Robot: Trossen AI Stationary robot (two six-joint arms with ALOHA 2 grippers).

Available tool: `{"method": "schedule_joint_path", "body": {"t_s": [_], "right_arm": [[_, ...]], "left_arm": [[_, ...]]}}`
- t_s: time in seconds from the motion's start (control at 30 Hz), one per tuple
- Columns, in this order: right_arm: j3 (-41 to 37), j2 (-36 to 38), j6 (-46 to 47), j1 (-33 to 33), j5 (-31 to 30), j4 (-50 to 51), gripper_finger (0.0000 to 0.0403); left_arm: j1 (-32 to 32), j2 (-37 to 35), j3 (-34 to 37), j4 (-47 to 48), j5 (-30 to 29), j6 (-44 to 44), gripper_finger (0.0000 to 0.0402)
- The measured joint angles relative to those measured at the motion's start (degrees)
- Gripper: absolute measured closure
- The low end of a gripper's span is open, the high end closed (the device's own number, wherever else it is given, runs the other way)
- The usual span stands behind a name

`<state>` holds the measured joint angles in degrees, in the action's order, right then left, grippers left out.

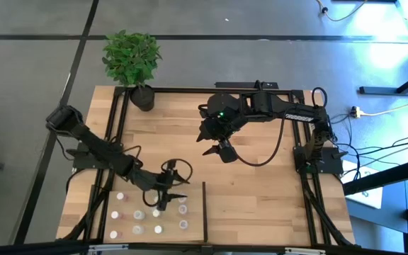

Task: Pick and place medicine bottles onto shelf by color
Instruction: Put the white pill bottle on the shelf aligned with the other white pill bottles

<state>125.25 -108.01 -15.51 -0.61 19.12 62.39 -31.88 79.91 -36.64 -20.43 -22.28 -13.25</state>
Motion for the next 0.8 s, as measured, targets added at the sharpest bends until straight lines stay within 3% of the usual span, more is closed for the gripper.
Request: {"method": "schedule_joint_path", "body": {"t_s": [0.2, 0.53, 0.8], "right_arm": [[0.0, 0.0, 0.0, 0.0, 0.0, 0.0, 0.0159], [0.0, 0.0, 0.0, 0.0, 0.0, 0.0, 0.0159], [0.0, 0.0, 0.0, 0.0, 0.0, 0.0, 0.0159]], "left_arm": [[0.4, -7.0, 0.0, 5.0, -2.6, 3.4, 0.0176], [0.4, -20.8, 0.0, 23.6, -8.3, 1.8, 0.0176], [0.4, -28.3, 0.0, 31.7, -8.8, 1.3, 0.0176]]}}
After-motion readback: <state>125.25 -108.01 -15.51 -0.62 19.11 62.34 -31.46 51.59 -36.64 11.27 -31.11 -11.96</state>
